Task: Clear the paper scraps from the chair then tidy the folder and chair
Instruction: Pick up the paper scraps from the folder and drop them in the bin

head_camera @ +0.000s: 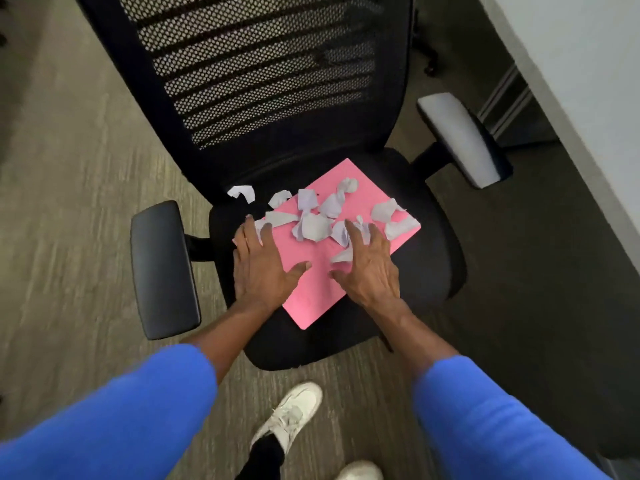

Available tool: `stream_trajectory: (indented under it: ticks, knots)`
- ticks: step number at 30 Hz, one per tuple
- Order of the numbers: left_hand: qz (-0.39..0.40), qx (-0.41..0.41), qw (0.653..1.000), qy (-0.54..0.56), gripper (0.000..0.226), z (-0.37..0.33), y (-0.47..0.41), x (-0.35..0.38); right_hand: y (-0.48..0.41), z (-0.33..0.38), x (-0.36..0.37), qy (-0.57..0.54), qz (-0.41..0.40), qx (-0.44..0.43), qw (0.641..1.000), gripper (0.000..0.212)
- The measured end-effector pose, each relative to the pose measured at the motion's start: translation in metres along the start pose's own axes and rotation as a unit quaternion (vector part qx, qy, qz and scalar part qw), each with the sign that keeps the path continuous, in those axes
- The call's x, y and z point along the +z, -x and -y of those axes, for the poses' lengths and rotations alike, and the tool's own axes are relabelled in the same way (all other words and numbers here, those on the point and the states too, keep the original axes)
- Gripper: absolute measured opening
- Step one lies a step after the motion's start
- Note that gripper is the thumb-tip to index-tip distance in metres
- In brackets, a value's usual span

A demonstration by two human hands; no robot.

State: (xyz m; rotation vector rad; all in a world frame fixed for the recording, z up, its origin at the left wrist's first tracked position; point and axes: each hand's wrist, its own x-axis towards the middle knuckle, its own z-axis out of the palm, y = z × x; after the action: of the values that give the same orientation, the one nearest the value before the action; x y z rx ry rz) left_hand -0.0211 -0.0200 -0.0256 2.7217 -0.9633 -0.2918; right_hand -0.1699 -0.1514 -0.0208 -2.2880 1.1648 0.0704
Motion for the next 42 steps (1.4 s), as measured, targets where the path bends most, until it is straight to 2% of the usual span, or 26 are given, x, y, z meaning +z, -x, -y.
stream_trajectory:
  ticks: [6, 10, 17, 21, 27, 33, 36, 42]
  knots:
    - [0.045, -0.057, 0.997, 0.030, 0.114, -0.024, -0.048, 0.009, -0.038, 0.012, 0.004, 0.079, 0.033, 0.018, 0.996, 0.103]
    - [0.074, -0.047, 0.996, 0.005, 0.108, -0.034, -0.066, 0.027, -0.050, 0.008, 0.008, 0.105, 0.040, 0.025, 0.993, 0.093]
    - [0.052, -0.022, 0.998, -0.016, 0.063, -0.043, -0.067, 0.043, -0.053, 0.001, 0.017, 0.087, -0.038, -0.004, 0.995, 0.040]
    - [0.033, -0.006, 0.999, 0.033, 0.045, -0.043, -0.066, 0.047, -0.050, 0.001, 0.024, 0.073, -0.063, -0.020, 0.995, 0.023]
    - [0.025, -0.002, 0.995, 0.100, 0.033, -0.034, -0.065, 0.048, -0.046, -0.006, 0.032, 0.030, -0.079, -0.033, 0.996, 0.018]
    - [0.018, -0.003, 0.986, 0.164, 0.009, -0.029, -0.052, 0.043, -0.026, -0.012, 0.025, -0.069, -0.121, 0.018, 0.990, 0.018]
    - [0.008, -0.010, 0.977, 0.214, 0.027, -0.036, -0.039, 0.036, -0.011, -0.018, 0.022, -0.095, -0.138, 0.040, 0.985, 0.020]
    - [0.023, 0.000, 0.964, 0.265, 0.017, -0.057, 0.002, 0.030, 0.035, -0.045, 0.017, -0.111, -0.168, 0.086, 0.976, 0.017]
